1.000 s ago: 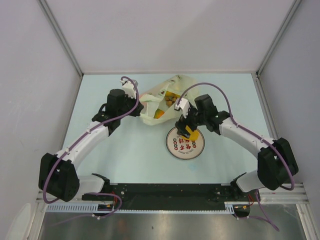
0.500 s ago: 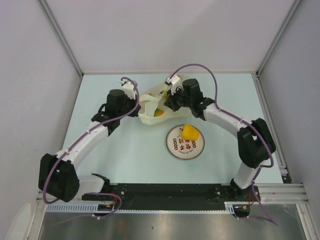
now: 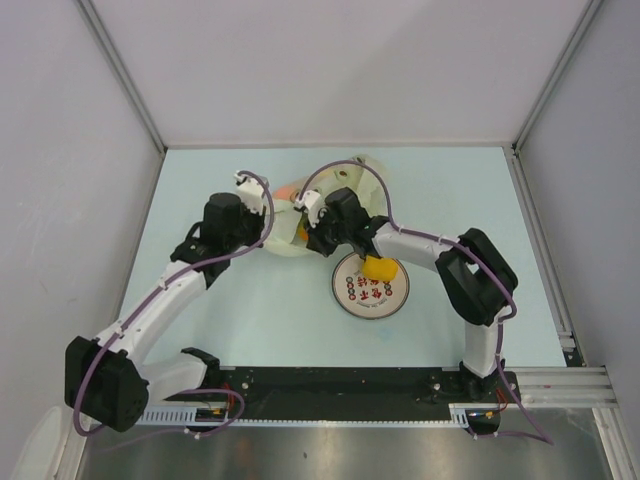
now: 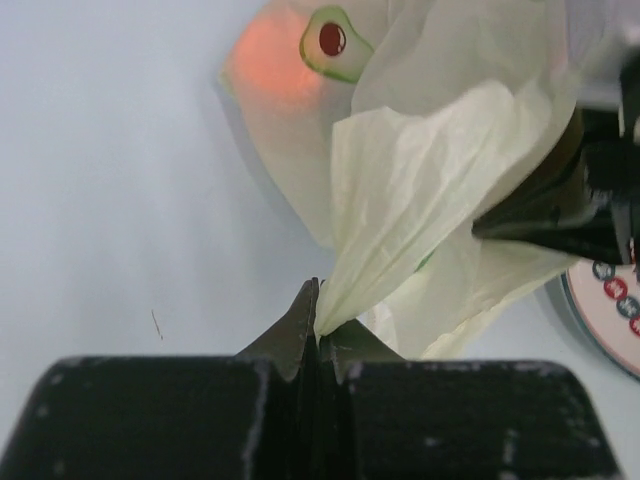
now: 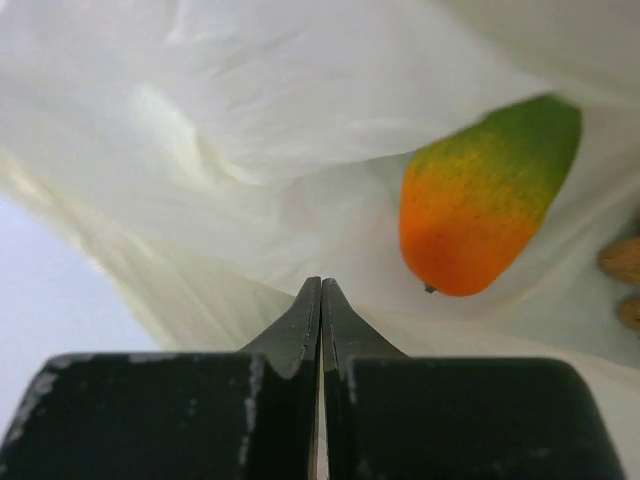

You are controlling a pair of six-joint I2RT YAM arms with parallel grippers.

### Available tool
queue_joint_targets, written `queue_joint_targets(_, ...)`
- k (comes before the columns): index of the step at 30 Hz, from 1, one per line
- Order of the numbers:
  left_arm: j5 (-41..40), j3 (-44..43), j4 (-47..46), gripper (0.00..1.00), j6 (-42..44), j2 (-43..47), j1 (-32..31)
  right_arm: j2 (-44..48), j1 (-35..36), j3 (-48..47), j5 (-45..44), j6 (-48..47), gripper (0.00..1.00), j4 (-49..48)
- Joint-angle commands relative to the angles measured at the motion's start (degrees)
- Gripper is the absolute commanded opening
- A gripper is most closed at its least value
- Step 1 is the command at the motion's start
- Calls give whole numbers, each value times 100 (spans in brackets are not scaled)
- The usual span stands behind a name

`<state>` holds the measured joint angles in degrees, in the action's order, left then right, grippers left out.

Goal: Take the fake fruits out of the plastic bag
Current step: Take out the fake fruit from the plastic bag.

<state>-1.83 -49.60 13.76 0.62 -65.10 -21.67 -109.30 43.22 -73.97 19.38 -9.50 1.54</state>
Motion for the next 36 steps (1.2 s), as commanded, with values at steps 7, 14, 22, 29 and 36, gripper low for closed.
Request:
queue_joint_targets(7, 473, 329, 118, 0, 140, 270, 23, -144, -33, -275, -785, 0, 5, -980)
queue_joint_targets(14, 481, 223, 162, 0, 140, 279, 23, -610, 11, -573, -1454, 71, 79, -1156)
queue_joint_targets(22, 587, 188, 92, 0, 96, 244, 23, -1260, -33, -1013, -1806, 203, 100, -1094)
queue_joint_targets(29, 596, 170, 22, 0, 78, 191, 40, -1454, -77, -1189, -1657, 203, 90, -1112)
queue_joint_targets(36, 631, 188, -154, 0, -27, 94, 128, -1288, -165, -1242, -963, 18, 53, -857)
